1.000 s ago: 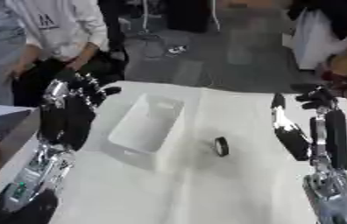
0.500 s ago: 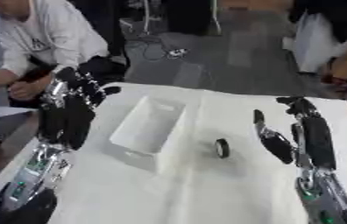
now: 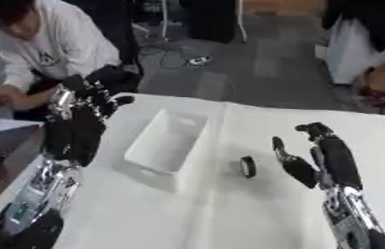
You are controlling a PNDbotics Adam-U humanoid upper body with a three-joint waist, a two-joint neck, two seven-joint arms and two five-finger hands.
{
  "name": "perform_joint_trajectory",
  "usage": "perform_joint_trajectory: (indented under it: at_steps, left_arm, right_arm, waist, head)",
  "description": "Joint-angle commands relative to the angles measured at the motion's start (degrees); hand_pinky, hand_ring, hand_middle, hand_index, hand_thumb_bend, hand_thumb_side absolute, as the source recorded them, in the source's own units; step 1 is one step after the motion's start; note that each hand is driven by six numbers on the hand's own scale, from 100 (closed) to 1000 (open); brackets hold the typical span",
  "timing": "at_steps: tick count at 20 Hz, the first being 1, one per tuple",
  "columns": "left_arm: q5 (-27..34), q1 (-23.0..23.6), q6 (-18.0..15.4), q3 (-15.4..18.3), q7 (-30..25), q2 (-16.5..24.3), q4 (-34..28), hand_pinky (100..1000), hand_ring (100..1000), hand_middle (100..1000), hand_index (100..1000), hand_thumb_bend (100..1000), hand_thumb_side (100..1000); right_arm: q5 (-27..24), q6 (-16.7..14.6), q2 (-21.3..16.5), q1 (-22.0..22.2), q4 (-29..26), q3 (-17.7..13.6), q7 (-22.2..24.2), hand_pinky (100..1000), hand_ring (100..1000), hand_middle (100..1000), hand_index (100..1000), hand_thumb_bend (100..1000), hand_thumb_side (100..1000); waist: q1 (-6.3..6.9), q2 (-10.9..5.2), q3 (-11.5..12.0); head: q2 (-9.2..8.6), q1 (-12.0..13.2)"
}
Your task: Pick up objects on the table and place them in the box.
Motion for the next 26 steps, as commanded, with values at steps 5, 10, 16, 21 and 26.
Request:
perform_joint_trajectory:
  at_steps: [5, 10, 16, 21, 26]
  left_arm:
    - [0.2, -1.2, 0.0, -0.2, -0.3, 1.3, -0.5, 759, 745, 814, 866, 325, 896]
    - [0.2, -1.1, 0.1, -0.4, -0.6, 1.0, -0.4, 759, 746, 815, 866, 325, 898]
    - [0.2, -1.0, 0.2, -0.5, -0.7, 0.9, -0.3, 759, 746, 815, 866, 325, 899]
    - [0.1, -0.8, 0.2, -0.4, -0.6, 1.0, -0.3, 761, 747, 815, 866, 323, 898]
    - [-1.3, -3.2, -0.5, -0.9, -0.9, 3.8, -0.4, 761, 748, 816, 865, 280, 868]
  right_arm:
    - [2.8, 0.2, 0.9, -3.4, 4.1, -0.5, 2.5, 734, 684, 736, 787, 379, 837]
    - [4.2, 0.2, 2.5, -4.3, 6.4, -0.5, 2.4, 734, 681, 730, 781, 367, 833]
    - [5.7, 0.2, 4.6, -4.8, 7.5, 0.1, 2.7, 751, 690, 741, 782, 342, 850]
    - [6.8, 0.7, 5.1, -4.8, 6.9, 0.3, 2.9, 767, 695, 745, 782, 333, 834]
    - [6.9, 0.8, 5.3, -4.2, 6.8, 0.5, 3.0, 767, 693, 743, 780, 329, 840]
  waist:
    - [-0.23, -1.18, 0.2]
    - [-0.32, -1.27, 0.2]
    - [-0.36, -1.32, 0.2]
    - [-0.37, -1.47, 0.2]
    - [0.00, -1.81, 0.3]
  head:
    - [0.17, 0.5]
    - [-0.14, 0.2]
    - [-0.44, -0.2]
    - [0.12, 0.0]
    - [0.66, 0.4]
